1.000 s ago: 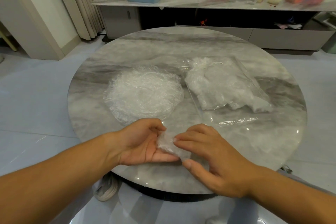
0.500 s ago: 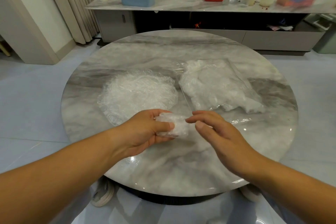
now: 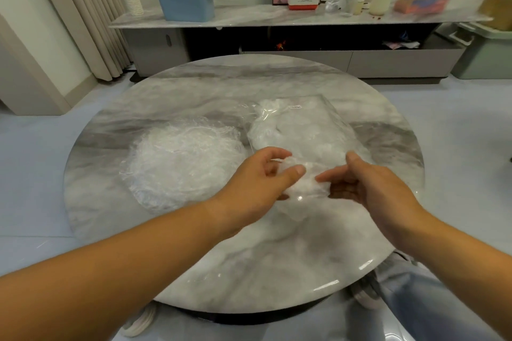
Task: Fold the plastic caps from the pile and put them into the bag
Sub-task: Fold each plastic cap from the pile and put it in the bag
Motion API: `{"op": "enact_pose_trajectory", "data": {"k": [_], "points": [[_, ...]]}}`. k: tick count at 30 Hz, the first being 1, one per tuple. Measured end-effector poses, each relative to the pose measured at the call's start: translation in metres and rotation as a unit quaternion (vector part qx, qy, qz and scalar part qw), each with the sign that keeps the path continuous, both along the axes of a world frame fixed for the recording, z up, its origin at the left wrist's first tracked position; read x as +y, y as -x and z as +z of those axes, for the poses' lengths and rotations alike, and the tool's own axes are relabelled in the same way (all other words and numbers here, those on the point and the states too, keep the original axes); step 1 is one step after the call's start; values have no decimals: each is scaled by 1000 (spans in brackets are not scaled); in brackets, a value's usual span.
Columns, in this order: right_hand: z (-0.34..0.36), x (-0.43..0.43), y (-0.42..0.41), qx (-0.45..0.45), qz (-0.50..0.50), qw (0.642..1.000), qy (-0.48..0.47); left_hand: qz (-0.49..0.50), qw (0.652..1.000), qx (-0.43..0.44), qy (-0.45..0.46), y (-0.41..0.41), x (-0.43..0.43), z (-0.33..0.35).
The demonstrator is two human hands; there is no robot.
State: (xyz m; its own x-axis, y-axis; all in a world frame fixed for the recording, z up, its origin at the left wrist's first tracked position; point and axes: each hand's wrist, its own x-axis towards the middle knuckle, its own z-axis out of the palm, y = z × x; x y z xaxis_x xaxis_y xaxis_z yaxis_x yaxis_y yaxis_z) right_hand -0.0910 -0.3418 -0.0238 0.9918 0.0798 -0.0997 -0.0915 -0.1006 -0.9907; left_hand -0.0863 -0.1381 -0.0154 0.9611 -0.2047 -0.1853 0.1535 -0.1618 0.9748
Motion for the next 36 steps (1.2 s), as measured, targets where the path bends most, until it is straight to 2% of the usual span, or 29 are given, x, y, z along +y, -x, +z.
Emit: {"op": "enact_pose_trajectory", "data": {"k": [2,5,9,11,13,16,19,23,28,36], "points": [[-5,-19,-9,-21,-49,997,55,-25,985,-80,-154,-1,-3,-6],[-16,-43,-18,-34,-57,990,121,-130,926,-149,-323,2,-6,-18],[-24,-51,-19,-51,-13,977,205,-211,863,-142,-437,7,-16,-27],[-26,-49,-19,-42,17,967,251,-213,834,-139,-490,8,-20,-30],[-28,-47,-18,-14,34,967,250,-198,821,-127,-520,9,-21,-32],[-28,-42,-19,31,29,977,211,-183,835,-98,-510,10,-17,-34],[-25,-33,-22,67,22,986,150,-172,847,-107,-492,11,-9,-36],[-25,-13,-26,137,23,990,10,-184,861,-136,-455,13,-2,-36],[-26,10,-26,203,59,965,-156,-204,875,-162,-408,21,5,-38],[-27,44,-44,232,-11,921,-312,-248,875,-169,-379,28,13,-39]]}}
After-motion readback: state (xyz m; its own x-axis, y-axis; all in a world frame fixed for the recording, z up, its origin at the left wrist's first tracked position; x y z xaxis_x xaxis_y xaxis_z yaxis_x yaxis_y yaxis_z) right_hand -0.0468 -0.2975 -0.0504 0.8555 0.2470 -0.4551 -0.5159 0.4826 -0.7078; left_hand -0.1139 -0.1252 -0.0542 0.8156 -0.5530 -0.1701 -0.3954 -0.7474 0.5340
